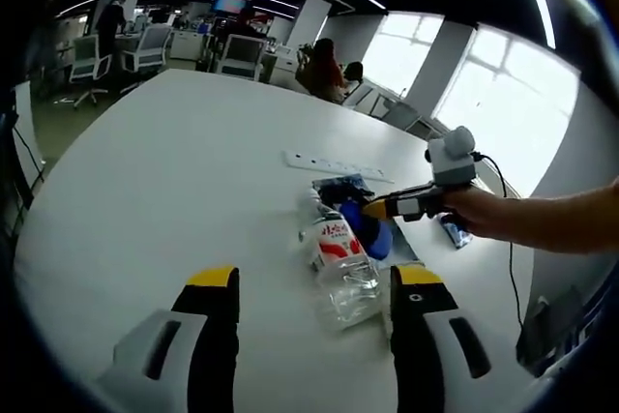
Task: Arrange the tabletop items into an orderly group along one side of the table until the central work area is clear of visible clutter.
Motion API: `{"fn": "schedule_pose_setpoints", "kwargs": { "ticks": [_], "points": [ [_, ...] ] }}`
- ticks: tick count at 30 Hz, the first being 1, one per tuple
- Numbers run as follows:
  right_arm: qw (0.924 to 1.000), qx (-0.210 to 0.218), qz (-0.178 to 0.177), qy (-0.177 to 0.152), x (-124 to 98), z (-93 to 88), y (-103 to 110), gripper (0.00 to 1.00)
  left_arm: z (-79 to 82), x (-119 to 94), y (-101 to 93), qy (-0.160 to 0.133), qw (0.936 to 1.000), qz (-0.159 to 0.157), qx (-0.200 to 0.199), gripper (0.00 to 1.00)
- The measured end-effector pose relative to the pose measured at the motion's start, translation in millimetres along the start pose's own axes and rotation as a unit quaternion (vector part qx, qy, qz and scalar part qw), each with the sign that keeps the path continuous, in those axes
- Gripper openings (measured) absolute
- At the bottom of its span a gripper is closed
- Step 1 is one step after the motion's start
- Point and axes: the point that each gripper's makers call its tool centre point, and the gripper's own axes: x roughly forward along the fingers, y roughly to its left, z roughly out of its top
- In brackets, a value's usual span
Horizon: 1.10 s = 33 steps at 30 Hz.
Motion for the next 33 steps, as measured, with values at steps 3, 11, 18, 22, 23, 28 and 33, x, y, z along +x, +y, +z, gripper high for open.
{"fn": "schedule_pose_setpoints", "kwargs": {
  "ticks": [3, 11, 18, 22, 23, 28, 33],
  "points": [
    [0.9999, 0.008, -0.009, -0.001, 3, 0.5, -1, 0.18, -1.4, 1, -0.6, 0.000, 1.0000, -0.002, -0.001, 0.63],
    [0.9994, 0.008, -0.032, -0.011, 7, 4.5, -7, 0.10, -4.9, 2, 1.6, 0.000, 1.0000, -0.001, -0.004, 0.62],
    [0.9985, 0.006, -0.051, -0.017, 9, 8.1, -12, 0.06, -5.7, 4, 4.0, 0.000, 1.0000, 0.000, -0.007, 0.62],
    [0.9982, 0.004, -0.057, -0.020, 11, 8.4, -13, 0.05, -5.8, 6, 5.8, -0.001, 1.0000, 0.000, -0.009, 0.61],
    [0.9980, 0.007, -0.059, -0.021, 11, 8.2, -13, 0.04, -6.4, 7, 6.7, 0.000, 1.0000, 0.000, -0.009, 0.61],
    [0.9974, 0.013, -0.066, -0.025, 16, 9.3, -19, 0.03, -8.3, 9, 8.7, 0.002, 1.0000, 0.001, -0.010, 0.61],
    [0.9971, 0.016, -0.068, -0.028, 15, 9.0, -19, 0.02, -10.1, 11, 10.3, 0.002, 0.9999, 0.002, -0.013, 0.61]
  ]
}}
